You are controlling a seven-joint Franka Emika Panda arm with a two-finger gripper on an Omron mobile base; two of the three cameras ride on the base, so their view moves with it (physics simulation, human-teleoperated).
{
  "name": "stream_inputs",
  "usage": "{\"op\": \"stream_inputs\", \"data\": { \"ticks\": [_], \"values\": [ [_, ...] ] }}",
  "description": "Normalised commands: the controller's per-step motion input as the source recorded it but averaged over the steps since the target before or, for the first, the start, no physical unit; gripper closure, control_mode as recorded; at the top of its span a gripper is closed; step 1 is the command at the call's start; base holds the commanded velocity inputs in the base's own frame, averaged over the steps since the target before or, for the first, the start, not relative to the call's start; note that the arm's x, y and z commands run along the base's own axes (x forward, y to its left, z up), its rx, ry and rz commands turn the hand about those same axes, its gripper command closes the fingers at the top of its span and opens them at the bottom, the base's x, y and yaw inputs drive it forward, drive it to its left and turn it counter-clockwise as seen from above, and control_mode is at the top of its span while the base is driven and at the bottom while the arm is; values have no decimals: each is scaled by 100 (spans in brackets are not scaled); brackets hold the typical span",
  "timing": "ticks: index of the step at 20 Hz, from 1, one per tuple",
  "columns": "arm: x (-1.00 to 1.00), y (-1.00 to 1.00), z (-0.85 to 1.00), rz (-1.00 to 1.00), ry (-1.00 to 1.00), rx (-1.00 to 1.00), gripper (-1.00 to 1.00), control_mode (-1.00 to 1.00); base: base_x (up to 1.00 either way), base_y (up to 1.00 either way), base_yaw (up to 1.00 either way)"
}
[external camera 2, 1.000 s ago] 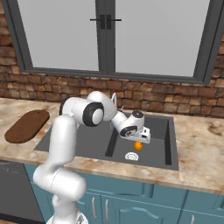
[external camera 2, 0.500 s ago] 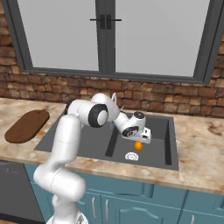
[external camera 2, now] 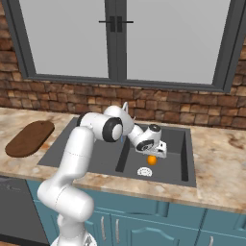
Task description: Pick the orange from the sink and place it on the cutting board to airdry. Then turn off the sink faucet.
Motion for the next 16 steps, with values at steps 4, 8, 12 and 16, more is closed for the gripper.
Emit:
{"op": "stream_inputs", "data": {
  "ticks": [4, 8, 12, 16],
  "values": [
    [26, -10, -17, 0, 3, 2, -100, -100, 0, 0, 0],
    [11, -11, -14, 0, 2, 2, -100, -100, 0, 0, 0],
    [8, -4, -11, 0, 3, 1, -100, -100, 0, 0, 0],
    [6, 0, -11, 0, 4, 0, -100, -100, 0, 0, 0]
  ]
}}
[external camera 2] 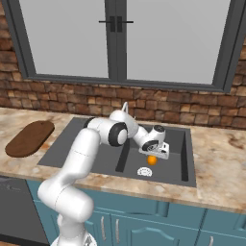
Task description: Pick the orange from the sink and place it on the cutting board to airdry. Then turn off the sink faucet.
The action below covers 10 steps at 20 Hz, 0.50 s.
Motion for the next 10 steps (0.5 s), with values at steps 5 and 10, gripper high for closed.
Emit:
{"op": "stream_inputs", "data": {
  "ticks": [5, 10],
  "values": [
    [5, 0, -13, 0, 5, 0, -100, -100, 0, 0, 0],
    [0, 0, -15, 0, 7, 0, 100, -100, 0, 0, 0]
  ]
}}
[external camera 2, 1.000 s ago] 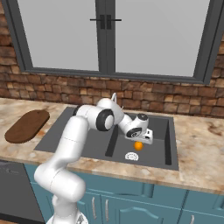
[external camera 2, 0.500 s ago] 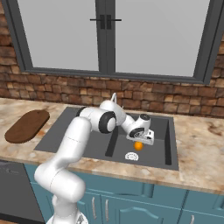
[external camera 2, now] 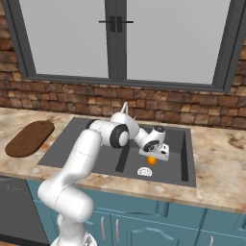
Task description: Pick the orange from the sink and place it on the cutting board to airdry. Then turn off the sink faucet.
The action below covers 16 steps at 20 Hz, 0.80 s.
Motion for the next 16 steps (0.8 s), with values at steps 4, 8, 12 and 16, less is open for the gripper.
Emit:
{"op": "stream_inputs", "data": {
  "ticks": [4, 8, 12, 16],
  "values": [
    [0, 0, -13, -1, 6, 0, 100, -100, 0, 0, 0],
    [-2, 0, 0, 0, 0, 0, 100, -100, 0, 0, 0],
    [-10, 0, 11, 0, 0, 0, 100, -100, 0, 0, 0],
    [-17, 0, 25, 0, -2, 0, 100, -100, 0, 0, 0]
  ]
}}
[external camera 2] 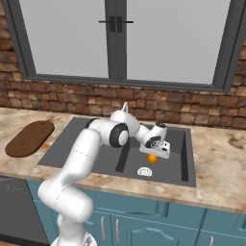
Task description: Pick the orange from the sink and place it on the cutting board to airdry. Then turn off the sink faucet.
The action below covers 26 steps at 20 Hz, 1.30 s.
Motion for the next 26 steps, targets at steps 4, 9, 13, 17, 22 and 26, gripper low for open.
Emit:
{"op": "stream_inputs", "data": {
  "ticks": [4, 9, 13, 17, 22, 26],
  "values": [
    [-25, 0, 29, 0, -4, 0, 100, -100, 0, 0, 0],
    [-34, 0, 36, 0, -9, 0, 100, -100, 0, 0, 0],
    [-36, 0, 48, 0, -11, 0, 100, -100, 0, 0, 0],
    [-32, 0, 59, 0, -10, 0, 100, -100, 0, 0, 0],
    [-28, 0, 60, 0, -13, 0, 100, -100, 0, 0, 0],
    [-31, 0, 58, 0, -16, 0, 100, -100, 0, 0, 0]
  ]
}}
